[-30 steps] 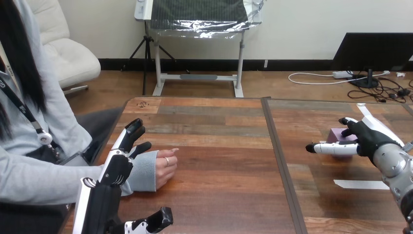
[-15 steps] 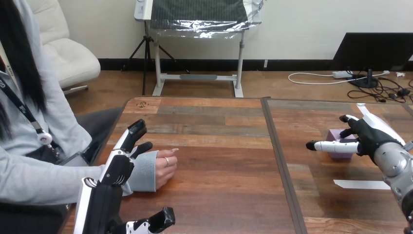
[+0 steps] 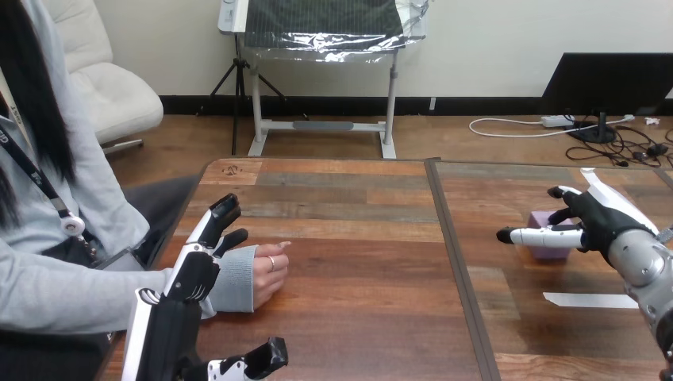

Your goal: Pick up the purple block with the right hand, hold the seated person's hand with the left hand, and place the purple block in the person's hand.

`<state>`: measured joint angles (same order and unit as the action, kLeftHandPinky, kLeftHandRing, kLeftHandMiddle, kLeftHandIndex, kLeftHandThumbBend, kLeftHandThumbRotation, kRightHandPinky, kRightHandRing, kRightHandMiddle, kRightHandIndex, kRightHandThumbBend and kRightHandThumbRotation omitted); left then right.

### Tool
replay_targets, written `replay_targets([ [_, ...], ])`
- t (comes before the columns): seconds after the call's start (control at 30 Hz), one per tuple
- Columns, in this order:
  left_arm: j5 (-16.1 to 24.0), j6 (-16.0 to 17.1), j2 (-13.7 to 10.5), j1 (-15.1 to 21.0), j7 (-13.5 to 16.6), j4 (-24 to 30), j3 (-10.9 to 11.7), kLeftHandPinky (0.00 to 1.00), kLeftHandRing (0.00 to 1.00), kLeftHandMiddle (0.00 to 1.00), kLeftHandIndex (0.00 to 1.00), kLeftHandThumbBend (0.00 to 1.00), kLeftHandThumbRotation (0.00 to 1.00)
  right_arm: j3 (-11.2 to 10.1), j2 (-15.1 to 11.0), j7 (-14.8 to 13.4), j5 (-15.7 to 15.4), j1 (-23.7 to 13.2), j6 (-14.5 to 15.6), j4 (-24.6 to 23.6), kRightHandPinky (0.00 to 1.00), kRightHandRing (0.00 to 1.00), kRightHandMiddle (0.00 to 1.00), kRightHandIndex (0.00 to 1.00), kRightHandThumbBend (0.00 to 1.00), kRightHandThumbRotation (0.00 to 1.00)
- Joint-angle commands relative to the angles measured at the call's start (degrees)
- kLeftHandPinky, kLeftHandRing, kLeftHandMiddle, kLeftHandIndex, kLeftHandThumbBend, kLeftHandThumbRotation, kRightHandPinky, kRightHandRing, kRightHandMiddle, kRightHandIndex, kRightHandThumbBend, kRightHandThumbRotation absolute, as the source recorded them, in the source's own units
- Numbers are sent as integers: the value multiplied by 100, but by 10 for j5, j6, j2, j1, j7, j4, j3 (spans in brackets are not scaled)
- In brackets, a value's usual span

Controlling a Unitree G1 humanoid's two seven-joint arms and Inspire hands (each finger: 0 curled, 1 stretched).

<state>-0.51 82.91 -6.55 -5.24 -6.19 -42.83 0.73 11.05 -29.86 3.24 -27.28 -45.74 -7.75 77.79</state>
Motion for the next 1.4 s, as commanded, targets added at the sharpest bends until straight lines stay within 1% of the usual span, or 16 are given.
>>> replay_targets([
  [0.0,-5,-7,-2,33,-3,21,-6,84,92,94,91,100,58,19,15,30,-11,-3,-1,2,36,48,56,95,93,51],
  [0.07,-4,-3,0,36,-2,18,-5,83,92,94,91,100,58,21,15,36,-12,-4,-1,1,37,52,59,95,92,50],
  [0.1,-4,-1,0,38,-2,15,-5,83,92,94,91,100,58,22,15,38,-12,-5,-2,1,41,57,63,95,91,49],
  [0.13,-4,1,1,39,-2,14,-5,83,92,93,91,100,58,23,15,40,-12,-6,-2,1,49,65,70,95,89,48],
  [0.2,-4,7,3,43,-1,8,-4,83,91,93,91,100,57,26,15,47,-14,-8,-4,-1,56,71,75,95,87,47],
  [0.37,-3,12,4,51,-1,-1,-4,82,91,93,91,100,57,31,14,62,-15,-13,-7,-4,68,80,83,95,84,44],
  [0.4,-3,12,4,52,-2,-2,-5,82,91,93,91,100,57,32,13,64,-14,-13,-8,-4,73,82,86,95,82,43],
  [0.5,2,11,7,53,0,-4,-1,83,91,93,91,100,57,36,12,73,-13,-16,-10,-7,77,85,88,95,81,42],
  [0.67,1,11,9,56,-1,-9,-4,83,92,93,91,100,57,37,8,90,-9,-18,-14,-10,79,86,90,95,80,41],
  [0.87,3,22,10,65,-2,-21,-3,84,92,94,91,100,57,37,3,113,-6,-22,-25,-16,78,85,90,96,78,41],
  [1.13,-1,29,10,73,-4,-35,-7,86,93,95,92,100,57,42,-4,133,-8,-25,-34,-20,80,85,90,96,75,39],
  [1.23,-2,33,11,76,-4,-39,-7,86,93,95,92,100,57,45,-6,140,-10,-27,-36,-23,80,85,90,96,74,39],
  [1.37,-7,35,10,80,-5,-44,-12,87,94,95,92,100,57,55,-11,144,-18,-29,-41,-29,80,85,90,96,74,40],
])
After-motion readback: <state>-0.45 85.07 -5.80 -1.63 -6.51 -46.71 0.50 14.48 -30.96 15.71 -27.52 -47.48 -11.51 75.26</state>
